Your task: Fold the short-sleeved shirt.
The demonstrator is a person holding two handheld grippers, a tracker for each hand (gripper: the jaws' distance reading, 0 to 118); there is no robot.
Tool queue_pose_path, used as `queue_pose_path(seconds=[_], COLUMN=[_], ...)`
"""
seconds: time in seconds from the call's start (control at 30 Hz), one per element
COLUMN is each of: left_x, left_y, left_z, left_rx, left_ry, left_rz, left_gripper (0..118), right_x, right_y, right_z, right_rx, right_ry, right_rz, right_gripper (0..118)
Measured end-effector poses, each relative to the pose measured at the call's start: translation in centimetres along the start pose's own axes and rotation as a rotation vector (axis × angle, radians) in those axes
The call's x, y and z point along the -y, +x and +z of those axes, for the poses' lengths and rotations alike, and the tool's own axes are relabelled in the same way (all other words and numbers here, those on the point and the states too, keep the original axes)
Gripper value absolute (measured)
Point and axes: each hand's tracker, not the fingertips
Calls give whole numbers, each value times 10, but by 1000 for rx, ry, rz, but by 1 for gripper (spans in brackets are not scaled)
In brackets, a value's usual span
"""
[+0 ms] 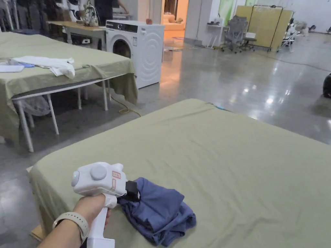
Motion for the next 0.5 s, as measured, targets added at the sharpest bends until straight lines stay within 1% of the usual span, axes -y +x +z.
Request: queue_pose_path(seconds=[0.07,0.1,0.13,0.17,0.2,0.27,0.33,0.4,0.47,0.5], left_x=[8,9,9,10,11,10,13,23,48,62], left_y=[10,13,14,14,14,19,35,69,121,151], left_z=[2,4,7,13,21,47,79,105,129,136], left_rx=[-28,-32,-40,-75,-89,-133,-107,-31,20,28], left_ry=[31,40,31,21,29,120,183,223,247,268], left_rz=[-73,-86,-93,-116,-136,-165,-172,-237,-320,-384], left_gripper=[30,35,53,82,105,105,105,105,105,105], right_x=[0,-1,-1,-2,-2,-2,-4,-9,-16,-22], right_y=[0,1,1,1,2,6,11,21,29,33], right_z=[1,3,5,8,13,26,37,52,70,81], right_rx=[-4,-6,-5,-2,0,-1,2,21,41,53], right_ry=[1,3,5,9,15,35,53,86,133,173], right_rz=[-4,-6,-4,2,7,16,27,45,37,34], right_gripper=[10,10,10,10,10,10,10,10,10,10])
